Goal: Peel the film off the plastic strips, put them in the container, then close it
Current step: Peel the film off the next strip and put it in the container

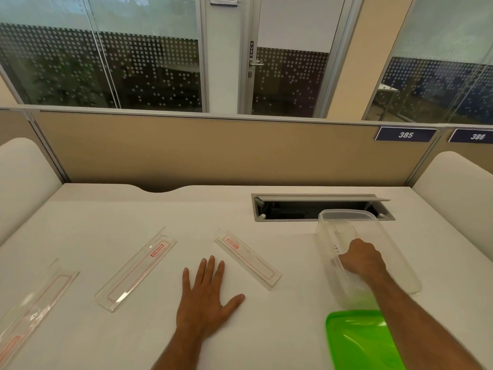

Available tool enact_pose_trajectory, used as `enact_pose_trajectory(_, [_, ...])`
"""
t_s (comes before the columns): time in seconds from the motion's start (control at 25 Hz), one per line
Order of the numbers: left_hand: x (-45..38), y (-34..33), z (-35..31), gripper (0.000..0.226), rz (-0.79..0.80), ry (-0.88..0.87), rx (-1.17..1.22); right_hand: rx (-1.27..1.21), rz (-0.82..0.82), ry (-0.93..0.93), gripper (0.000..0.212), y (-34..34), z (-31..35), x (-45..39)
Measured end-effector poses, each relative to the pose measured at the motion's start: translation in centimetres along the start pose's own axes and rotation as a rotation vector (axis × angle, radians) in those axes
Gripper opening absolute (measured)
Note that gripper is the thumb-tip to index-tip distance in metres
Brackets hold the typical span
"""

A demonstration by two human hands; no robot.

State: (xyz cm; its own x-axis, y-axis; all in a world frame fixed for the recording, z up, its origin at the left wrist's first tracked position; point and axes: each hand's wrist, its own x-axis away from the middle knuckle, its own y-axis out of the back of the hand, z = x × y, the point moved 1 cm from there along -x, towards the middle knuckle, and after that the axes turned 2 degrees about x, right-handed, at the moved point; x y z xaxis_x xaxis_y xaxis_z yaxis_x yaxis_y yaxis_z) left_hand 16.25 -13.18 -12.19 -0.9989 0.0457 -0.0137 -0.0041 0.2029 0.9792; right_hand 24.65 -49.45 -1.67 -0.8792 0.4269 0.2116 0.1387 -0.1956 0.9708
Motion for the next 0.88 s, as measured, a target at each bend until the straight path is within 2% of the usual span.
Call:
enact_pose_trajectory(0.72, [0.1, 0.3, -0.1, 0.103, 0.009, 0.001, 0.027, 0.019, -0.034, 0.031, 0.046, -0.5, -0.3, 0.0])
enact_pose_trajectory(0.8, [0.0, 0.4, -0.1, 0.104, 0.008, 0.000, 0.049, -0.061, -0.117, 0.034, 0.040, 0.4, -0.1, -0.1])
enact_pose_trajectory(0.88, [0.1, 0.6, -0.1, 0.102, 0.008, 0.006, 0.081, -0.213, -0.322, 0.071, 0.032, 1.4, 0.7, 0.1])
